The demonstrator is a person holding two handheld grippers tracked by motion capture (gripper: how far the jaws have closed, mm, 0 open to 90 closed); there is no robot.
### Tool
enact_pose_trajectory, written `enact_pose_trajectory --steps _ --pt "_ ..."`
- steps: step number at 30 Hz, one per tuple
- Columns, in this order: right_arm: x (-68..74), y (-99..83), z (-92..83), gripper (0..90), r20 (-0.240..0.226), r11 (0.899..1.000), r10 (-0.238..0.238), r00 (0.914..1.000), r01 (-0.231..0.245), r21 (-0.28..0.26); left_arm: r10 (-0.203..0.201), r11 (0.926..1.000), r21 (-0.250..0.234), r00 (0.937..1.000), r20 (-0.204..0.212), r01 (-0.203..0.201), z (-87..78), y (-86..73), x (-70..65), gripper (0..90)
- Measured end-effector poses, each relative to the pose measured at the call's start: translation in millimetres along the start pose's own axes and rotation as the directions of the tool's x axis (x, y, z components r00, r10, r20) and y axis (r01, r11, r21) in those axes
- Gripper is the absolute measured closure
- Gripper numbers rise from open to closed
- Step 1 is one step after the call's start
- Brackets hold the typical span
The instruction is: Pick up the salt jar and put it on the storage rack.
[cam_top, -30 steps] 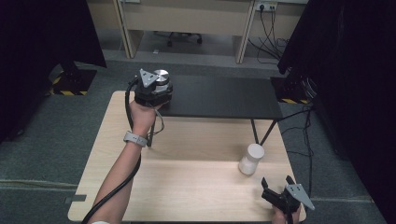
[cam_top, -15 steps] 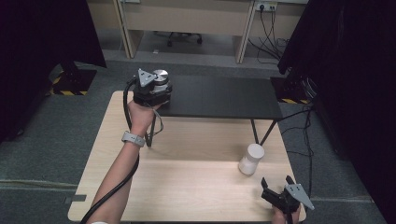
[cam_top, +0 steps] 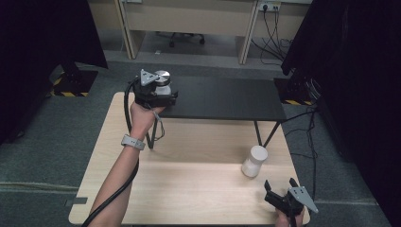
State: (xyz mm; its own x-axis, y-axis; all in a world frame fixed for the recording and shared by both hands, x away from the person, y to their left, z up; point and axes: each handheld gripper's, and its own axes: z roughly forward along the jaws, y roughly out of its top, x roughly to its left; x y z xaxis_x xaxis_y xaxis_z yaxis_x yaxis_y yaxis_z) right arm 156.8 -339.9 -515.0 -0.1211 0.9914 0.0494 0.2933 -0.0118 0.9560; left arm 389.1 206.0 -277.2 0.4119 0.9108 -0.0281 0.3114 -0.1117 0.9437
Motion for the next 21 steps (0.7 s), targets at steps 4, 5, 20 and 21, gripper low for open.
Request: enact_pose_trajectory --steps 4,5,20,21 --pt "0.0 -0.1 0.0 0.3 0.000 1.000 0.000 1.0000 0.000 -0.001 -0.002 1.0000 -0.004 1.0000 -0.001 0.002 -3.0 -2.0 -1.4 0.0" --pt "0.0 -0.1 0.0 0.3 0.000 1.000 0.000 1.0000 0.000 -0.001 -0.001 1.0000 -0.002 1.0000 -0.005 0.001 -4.5 -2.6 -2.3 0.0" --pt "0.0 -0.8 -0.3 0.3 -0.008 1.000 -0.013 0.9999 0.013 -0.003 -0.011 0.9998 -0.014 0.9999 -0.012 0.010 -42.7 -29.3 -7.5 0.0" --pt "-0.3 -0.4 -0.2 0.3 -0.009 1.000 -0.013 0.9999 0.013 -0.001 -0.014 0.9997 -0.020 0.9998 -0.011 0.013 -44.8 -31.5 -6.7 0.0"
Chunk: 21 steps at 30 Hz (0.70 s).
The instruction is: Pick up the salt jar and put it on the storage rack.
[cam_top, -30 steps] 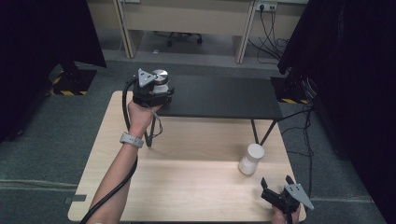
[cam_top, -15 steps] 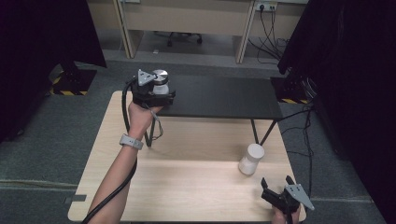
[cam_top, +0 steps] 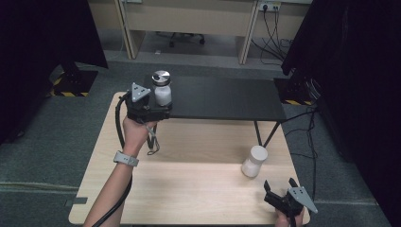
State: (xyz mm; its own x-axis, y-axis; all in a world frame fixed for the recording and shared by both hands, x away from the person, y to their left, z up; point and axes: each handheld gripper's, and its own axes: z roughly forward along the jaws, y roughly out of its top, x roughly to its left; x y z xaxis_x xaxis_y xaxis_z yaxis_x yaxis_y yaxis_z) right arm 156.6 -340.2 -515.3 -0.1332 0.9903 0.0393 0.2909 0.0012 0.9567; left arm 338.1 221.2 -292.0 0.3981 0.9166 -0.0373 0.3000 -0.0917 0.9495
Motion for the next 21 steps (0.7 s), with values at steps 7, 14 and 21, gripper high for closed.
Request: enact_pose_trajectory --steps 7,14,21 --pt "1.1 2.2 1.1 0.3 0.002 1.000 -0.009 1.0000 0.009 0.015 -0.013 0.9999 -0.011 0.9999 -0.001 0.013 -11.6 -14.5 4.9 0.0" --pt "0.9 2.8 1.1 0.3 0.000 1.000 -0.010 1.0000 0.010 0.019 -0.012 0.9999 -0.008 0.9999 -0.008 0.012 -25.4 -30.9 5.1 0.0" --pt "0.4 2.3 0.7 0.3 -0.002 1.000 -0.007 1.0000 0.007 0.016 -0.026 0.9994 -0.025 0.9995 -0.019 0.026 -40.3 -51.8 5.3 0.0"
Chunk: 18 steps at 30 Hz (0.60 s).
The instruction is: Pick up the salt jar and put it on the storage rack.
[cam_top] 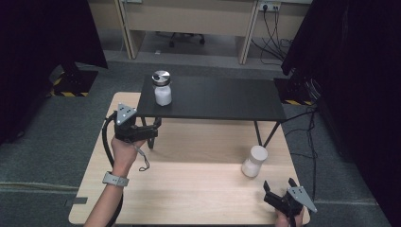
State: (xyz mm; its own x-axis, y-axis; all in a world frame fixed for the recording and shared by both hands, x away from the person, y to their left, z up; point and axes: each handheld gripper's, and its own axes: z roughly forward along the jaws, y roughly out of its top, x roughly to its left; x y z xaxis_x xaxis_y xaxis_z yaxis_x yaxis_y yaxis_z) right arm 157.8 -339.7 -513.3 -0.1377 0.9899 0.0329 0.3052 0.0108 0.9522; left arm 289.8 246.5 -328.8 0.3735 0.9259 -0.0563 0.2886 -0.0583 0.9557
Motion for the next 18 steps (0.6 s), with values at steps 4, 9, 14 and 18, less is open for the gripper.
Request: enact_pose_trajectory --steps 4,9,14,18 --pt "0.8 -0.5 -0.3 0.3 0.006 1.000 0.002 1.0000 -0.002 -0.003 -0.004 1.0000 0.008 1.0000 -0.005 0.004 -7.0 -9.6 1.1 0.0" --pt "0.5 -0.2 -0.3 0.3 0.004 1.000 0.000 1.0000 0.000 -0.001 -0.015 0.9995 0.028 0.9998 -0.015 0.015 -12.6 -20.8 3.0 0.0" --pt "-0.6 0.0 -0.6 0.3 -0.001 1.000 0.005 1.0000 -0.005 0.001 -0.025 0.9988 0.041 0.9994 -0.026 0.026 -18.0 -28.9 5.5 0.0" --pt "-1.3 0.5 -0.6 0.3 -0.004 1.000 0.008 1.0000 -0.008 0.004 -0.023 0.9984 0.050 0.9990 -0.038 0.025 -22.5 -34.3 6.8 0.0"
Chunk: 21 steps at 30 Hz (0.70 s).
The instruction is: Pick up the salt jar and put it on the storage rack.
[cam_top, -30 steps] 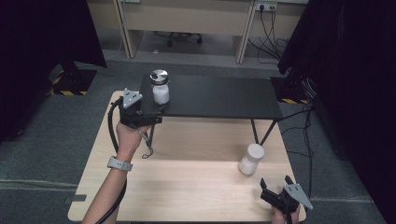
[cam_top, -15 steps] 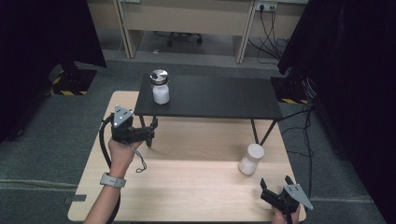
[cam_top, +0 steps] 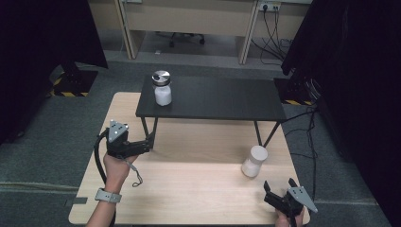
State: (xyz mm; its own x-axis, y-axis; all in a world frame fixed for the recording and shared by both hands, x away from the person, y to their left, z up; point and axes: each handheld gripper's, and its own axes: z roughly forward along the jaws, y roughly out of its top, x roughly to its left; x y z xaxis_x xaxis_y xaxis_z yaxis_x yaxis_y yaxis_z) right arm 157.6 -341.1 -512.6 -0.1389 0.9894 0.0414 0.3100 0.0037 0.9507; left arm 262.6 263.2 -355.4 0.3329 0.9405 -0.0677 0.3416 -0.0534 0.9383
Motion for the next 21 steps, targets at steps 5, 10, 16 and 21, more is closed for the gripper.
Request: enact_pose_trajectory --steps 5,10,16,21 --pt "-0.3 0.7 0.4 0.3 -0.004 1.000 -0.004 1.0000 0.004 0.004 -0.006 0.9999 0.014 0.9999 -0.011 0.006 -5.3 -8.9 2.4 0.0" --pt "-1.6 1.8 1.0 0.3 -0.011 1.000 -0.010 0.9999 0.011 0.011 -0.006 0.9994 0.035 0.9997 -0.023 0.007 -11.4 -20.6 3.8 0.0" --pt "-1.9 2.3 1.2 0.3 -0.016 1.000 -0.014 0.9998 0.014 0.015 -0.012 0.9987 0.050 0.9995 -0.030 0.013 -14.3 -34.4 6.6 0.0" --pt "-1.2 2.8 1.5 0.3 -0.015 1.000 -0.023 0.9996 0.023 0.018 -0.003 0.9980 0.062 0.9995 -0.031 0.005 -14.3 -46.1 9.5 0.0"
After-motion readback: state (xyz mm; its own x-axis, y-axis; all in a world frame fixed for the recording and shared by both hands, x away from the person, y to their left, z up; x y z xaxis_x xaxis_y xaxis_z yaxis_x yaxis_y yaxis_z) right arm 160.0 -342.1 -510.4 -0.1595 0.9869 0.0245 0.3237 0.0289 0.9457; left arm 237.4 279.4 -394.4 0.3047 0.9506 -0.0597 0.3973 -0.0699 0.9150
